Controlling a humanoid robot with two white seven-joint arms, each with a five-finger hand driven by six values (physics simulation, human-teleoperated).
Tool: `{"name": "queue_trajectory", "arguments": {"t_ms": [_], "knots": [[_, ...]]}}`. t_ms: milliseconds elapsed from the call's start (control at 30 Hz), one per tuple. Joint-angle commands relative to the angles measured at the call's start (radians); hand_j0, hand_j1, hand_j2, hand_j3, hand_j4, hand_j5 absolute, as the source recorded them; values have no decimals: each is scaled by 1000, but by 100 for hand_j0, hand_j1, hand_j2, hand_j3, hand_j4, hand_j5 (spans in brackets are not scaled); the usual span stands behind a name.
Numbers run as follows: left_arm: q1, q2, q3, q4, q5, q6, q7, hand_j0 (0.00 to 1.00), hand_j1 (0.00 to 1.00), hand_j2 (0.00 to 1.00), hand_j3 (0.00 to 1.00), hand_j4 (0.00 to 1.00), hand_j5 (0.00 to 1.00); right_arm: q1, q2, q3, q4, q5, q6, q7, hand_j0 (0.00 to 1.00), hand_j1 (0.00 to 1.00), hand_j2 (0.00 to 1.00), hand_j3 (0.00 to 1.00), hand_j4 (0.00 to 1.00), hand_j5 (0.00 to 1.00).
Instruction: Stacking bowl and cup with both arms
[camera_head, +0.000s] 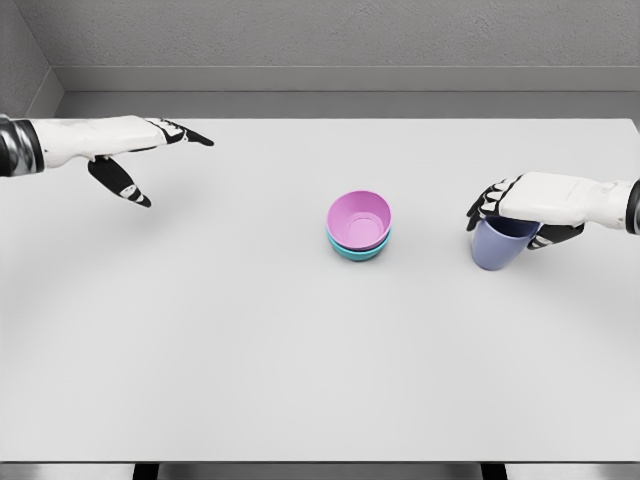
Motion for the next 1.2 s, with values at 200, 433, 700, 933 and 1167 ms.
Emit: {"name": "queue_trajectory", "arguments": {"t_ms": [200,433,700,933,1167], "knots": [[0,1,0,-12,7,3,0,100,100,100,100,100,100,-6,-2,0,1,-5,2,1,67,67,67,67,67,67],[0,0,0,-12,-1,3,0,100,100,100,100,100,100,-15,-2,0,8,-10,2,1,64,64,64,64,64,64],[0,1,0,-12,-1,3,0,100,100,100,100,100,100,-25,-2,0,8,-11,2,1,56,56,56,56,56,56],[0,0,-6,-21,-1,3,0,100,100,100,100,100,100,-35,1,-2,6,-14,2,1,54,54,54,54,54,54],[0,-2,-8,-21,-8,3,0,100,100,100,100,100,100,-48,12,-3,6,-19,2,1,54,54,54,54,54,54]]}}
